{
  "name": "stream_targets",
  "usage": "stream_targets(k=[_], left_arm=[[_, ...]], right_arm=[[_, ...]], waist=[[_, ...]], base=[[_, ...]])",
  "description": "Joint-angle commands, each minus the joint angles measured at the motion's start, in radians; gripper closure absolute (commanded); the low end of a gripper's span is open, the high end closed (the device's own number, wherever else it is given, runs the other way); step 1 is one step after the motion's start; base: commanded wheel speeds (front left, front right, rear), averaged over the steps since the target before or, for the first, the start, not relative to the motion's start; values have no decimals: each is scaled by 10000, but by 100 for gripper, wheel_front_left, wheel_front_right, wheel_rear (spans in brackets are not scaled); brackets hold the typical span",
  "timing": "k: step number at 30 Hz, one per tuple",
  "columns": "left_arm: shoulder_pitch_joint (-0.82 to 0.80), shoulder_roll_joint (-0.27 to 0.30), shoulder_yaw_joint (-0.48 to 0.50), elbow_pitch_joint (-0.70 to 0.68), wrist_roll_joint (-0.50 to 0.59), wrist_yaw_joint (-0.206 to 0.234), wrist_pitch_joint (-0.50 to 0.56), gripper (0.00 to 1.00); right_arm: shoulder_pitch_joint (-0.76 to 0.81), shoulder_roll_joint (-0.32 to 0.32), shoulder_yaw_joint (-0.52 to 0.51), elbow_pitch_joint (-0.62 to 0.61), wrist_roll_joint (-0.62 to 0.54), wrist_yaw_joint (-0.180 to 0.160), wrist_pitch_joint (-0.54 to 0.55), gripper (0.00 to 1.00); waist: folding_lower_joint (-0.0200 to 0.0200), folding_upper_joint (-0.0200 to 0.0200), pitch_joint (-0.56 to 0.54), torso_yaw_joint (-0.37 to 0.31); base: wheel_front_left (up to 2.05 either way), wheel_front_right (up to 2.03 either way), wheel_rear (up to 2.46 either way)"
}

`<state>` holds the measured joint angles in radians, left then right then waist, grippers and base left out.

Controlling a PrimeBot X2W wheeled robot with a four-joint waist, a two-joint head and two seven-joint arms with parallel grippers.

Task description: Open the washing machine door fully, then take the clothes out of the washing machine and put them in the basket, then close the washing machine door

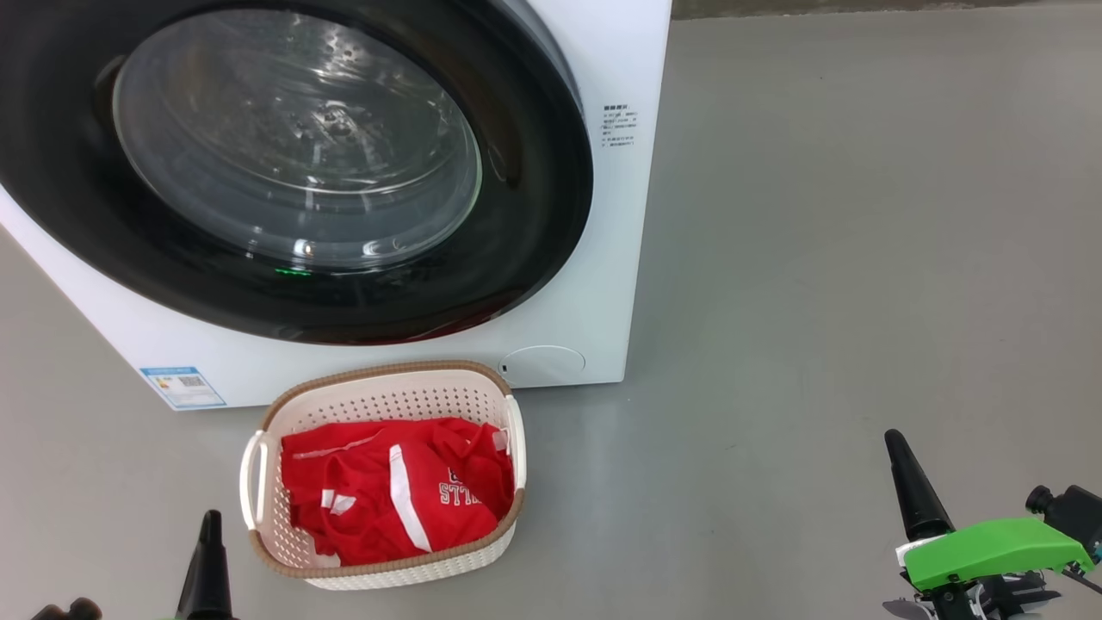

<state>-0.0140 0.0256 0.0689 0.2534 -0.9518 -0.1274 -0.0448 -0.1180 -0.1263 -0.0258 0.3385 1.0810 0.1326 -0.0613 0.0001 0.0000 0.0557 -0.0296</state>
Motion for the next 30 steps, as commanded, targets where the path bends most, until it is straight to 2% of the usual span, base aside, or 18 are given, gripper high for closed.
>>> stream_targets(k=[1, 30], left_arm=[[-479, 181, 239, -186, -265, -19, 49, 100], [-730, 217, 357, -127, -3683, -26, 884, 100]], right_arm=[[-13, -41, 26, -303, 226, -10, 61, 100], [55, 345, -401, -651, 3020, -15, 923, 100]], waist=[[-1, 0, -9, 6], [-1, 0, -290, 163]], base=[[0, 0, 0], [0, 0, 0]])
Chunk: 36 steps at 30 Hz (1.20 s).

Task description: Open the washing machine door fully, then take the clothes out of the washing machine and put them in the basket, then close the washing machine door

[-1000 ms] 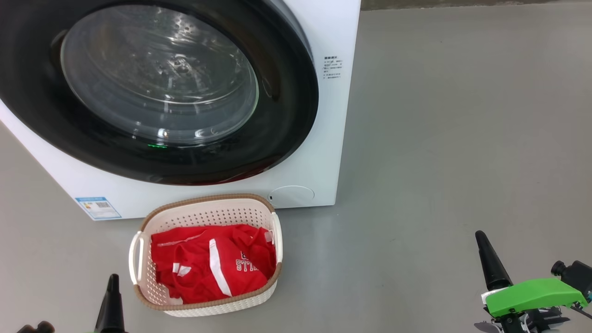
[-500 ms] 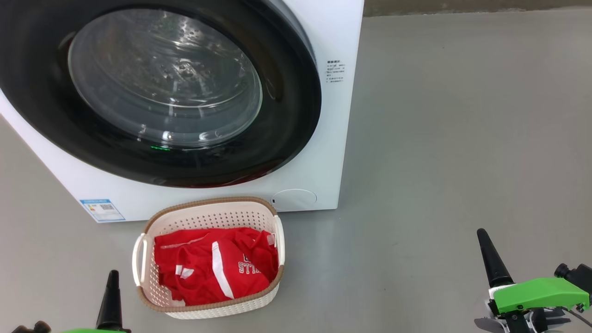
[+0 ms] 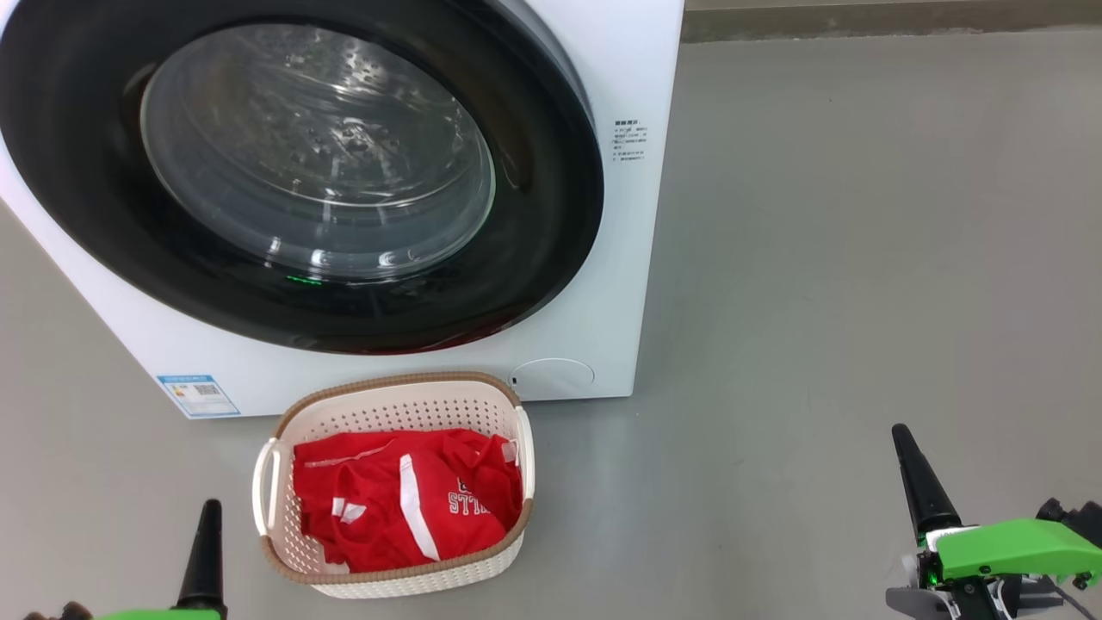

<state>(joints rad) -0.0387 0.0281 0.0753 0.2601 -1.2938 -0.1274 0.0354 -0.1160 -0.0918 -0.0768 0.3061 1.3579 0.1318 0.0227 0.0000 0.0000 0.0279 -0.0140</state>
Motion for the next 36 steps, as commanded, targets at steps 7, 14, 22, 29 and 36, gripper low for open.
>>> stream_targets(k=[7, 14, 22, 29, 36], left_arm=[[-545, 200, 322, -180, -1092, -28, 284, 100], [-597, 208, 346, -168, -1800, -30, 456, 100], [-666, 217, 377, -152, -2741, -32, 685, 100], [-695, 221, 390, -145, -3144, -33, 783, 100], [-695, 221, 390, -146, -3144, -33, 782, 100]], right_arm=[[51, 96, 3, -411, 928, -8, 294, 100], [65, 177, -88, -483, 1504, -9, 475, 100], [83, 286, -209, -578, 2270, -11, 715, 100], [90, 337, -267, -619, 2592, -11, 823, 100], [89, 345, -278, -618, 2583, -11, 831, 100]], waist=[[0, 0, -80, 46], [0, 0, -138, 79], [0, 0, -215, 122], [0, 0, -248, 140], [0, 0, -248, 140]], base=[[0, 0, 0], [0, 0, 0], [0, 0, 0], [0, 0, 0], [0, 0, 0]])
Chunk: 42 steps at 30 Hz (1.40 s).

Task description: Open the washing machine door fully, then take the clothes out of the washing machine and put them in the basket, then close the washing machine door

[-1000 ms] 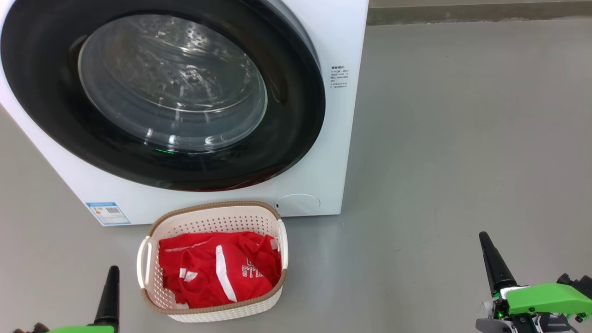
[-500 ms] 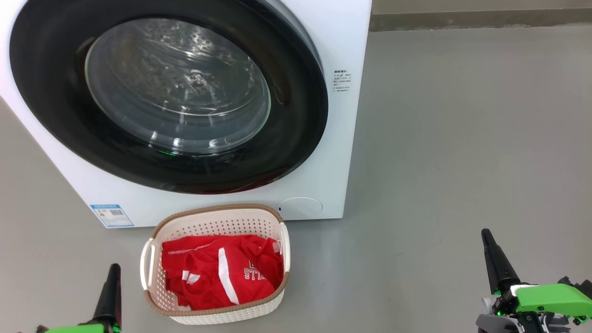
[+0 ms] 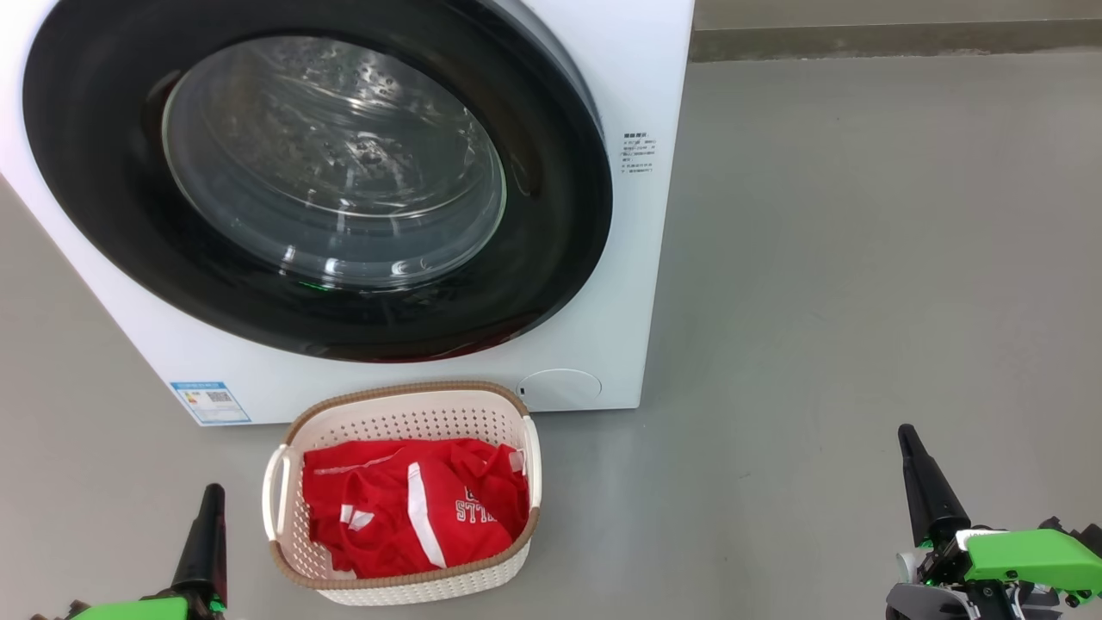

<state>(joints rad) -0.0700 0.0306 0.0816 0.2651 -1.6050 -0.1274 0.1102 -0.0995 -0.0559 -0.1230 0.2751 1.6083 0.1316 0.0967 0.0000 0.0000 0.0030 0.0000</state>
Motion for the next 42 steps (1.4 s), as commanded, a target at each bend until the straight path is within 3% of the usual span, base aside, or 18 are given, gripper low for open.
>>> stream_targets(k=[1, 42], left_arm=[[-381, 196, 326, -196, -32, -33, 34, 100], [-381, 196, 324, -198, -34, -33, 32, 100]], right_arm=[[-76, -13, 182, -308, 77, -9, 92, 100], [-80, 19, 136, -305, 39, -9, 130, 100]], waist=[[0, 0, 0, 0], [0, 0, 1, 0]], base=[[0, 0, 0], [0, 0, 0]])
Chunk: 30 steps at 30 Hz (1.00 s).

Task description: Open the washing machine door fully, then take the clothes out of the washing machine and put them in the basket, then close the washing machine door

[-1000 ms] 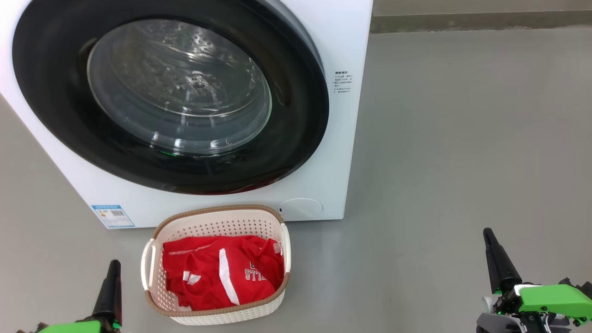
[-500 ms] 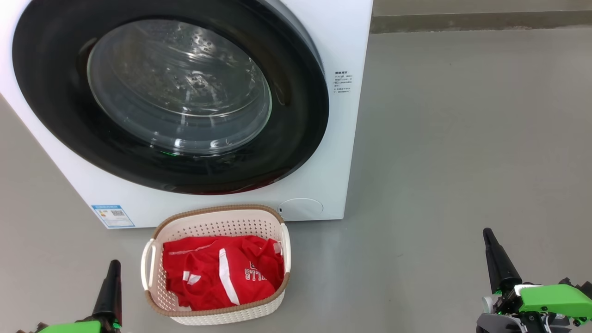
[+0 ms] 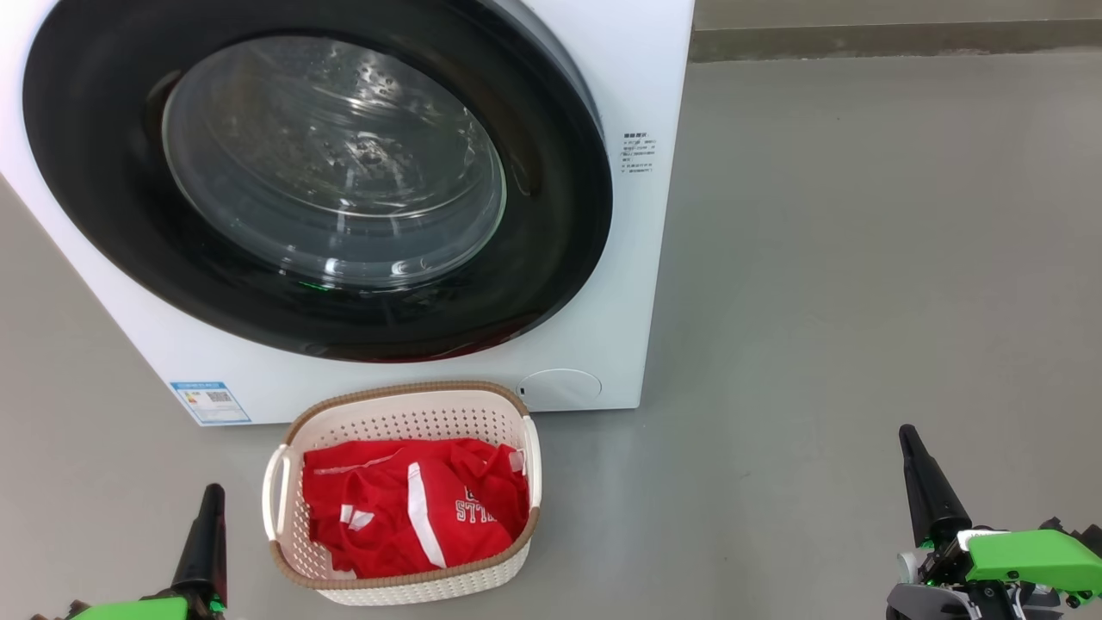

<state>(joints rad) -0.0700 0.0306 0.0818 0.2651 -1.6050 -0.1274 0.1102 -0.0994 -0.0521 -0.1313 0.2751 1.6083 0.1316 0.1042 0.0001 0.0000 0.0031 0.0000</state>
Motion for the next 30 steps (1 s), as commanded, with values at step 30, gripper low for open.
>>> stream_targets(k=[30], left_arm=[[-380, 196, 321, -199, -35, -33, 31, 100]], right_arm=[[-83, -6, 198, -304, 22, -9, 71, 100]], waist=[[-1, 0, 0, 0]], base=[[0, 0, 0]])
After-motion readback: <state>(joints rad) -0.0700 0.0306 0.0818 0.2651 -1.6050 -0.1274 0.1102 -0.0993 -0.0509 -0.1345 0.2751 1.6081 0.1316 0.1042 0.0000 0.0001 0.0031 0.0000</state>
